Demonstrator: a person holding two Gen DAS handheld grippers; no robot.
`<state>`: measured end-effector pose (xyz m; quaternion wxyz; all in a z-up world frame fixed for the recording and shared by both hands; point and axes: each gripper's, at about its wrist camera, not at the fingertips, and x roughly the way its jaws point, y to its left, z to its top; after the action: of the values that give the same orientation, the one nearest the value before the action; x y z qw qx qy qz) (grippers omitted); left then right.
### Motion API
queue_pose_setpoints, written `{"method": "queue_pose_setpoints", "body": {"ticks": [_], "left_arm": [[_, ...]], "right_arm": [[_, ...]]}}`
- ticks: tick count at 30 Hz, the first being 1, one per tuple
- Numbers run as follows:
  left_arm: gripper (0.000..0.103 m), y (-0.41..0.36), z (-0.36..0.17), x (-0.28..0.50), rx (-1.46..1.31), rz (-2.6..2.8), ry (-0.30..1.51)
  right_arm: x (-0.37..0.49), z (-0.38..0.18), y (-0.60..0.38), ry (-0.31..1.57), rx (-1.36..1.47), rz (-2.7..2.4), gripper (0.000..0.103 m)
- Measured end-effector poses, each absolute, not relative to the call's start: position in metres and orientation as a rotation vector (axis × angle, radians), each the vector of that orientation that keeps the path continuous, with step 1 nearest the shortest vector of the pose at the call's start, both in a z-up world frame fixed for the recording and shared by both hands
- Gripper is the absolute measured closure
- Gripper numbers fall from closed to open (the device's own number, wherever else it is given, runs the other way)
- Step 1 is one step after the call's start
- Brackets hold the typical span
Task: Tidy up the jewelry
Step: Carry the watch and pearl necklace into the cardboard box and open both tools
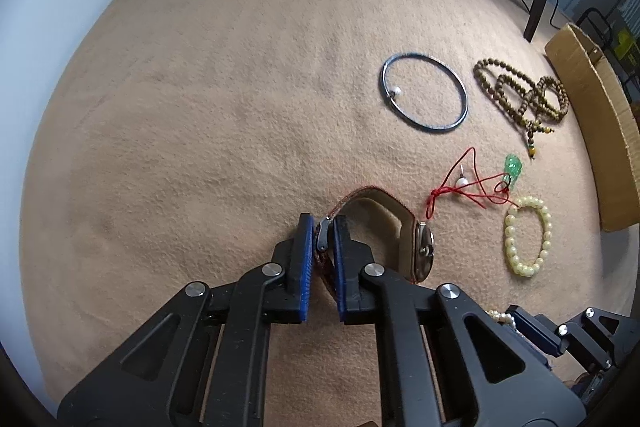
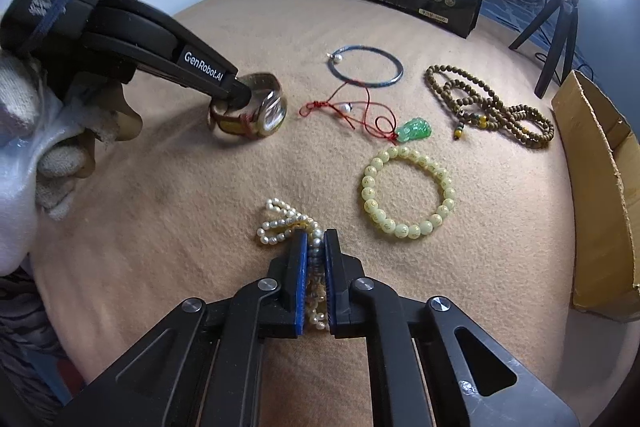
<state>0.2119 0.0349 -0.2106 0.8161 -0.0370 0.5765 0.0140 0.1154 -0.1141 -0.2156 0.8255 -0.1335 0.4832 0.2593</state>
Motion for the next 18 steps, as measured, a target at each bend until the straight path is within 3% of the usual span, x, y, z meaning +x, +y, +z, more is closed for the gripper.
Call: {"method": "queue_pose_setpoints", "body": {"ticks": [18], "left_arm": [[0.095, 0.028, -0.143, 0.202, -0.137, -0.01, 1.057]], "right_arm": [[0.128, -0.132, -0.16, 0.883, -0.136, 0.492, 0.097]]}}
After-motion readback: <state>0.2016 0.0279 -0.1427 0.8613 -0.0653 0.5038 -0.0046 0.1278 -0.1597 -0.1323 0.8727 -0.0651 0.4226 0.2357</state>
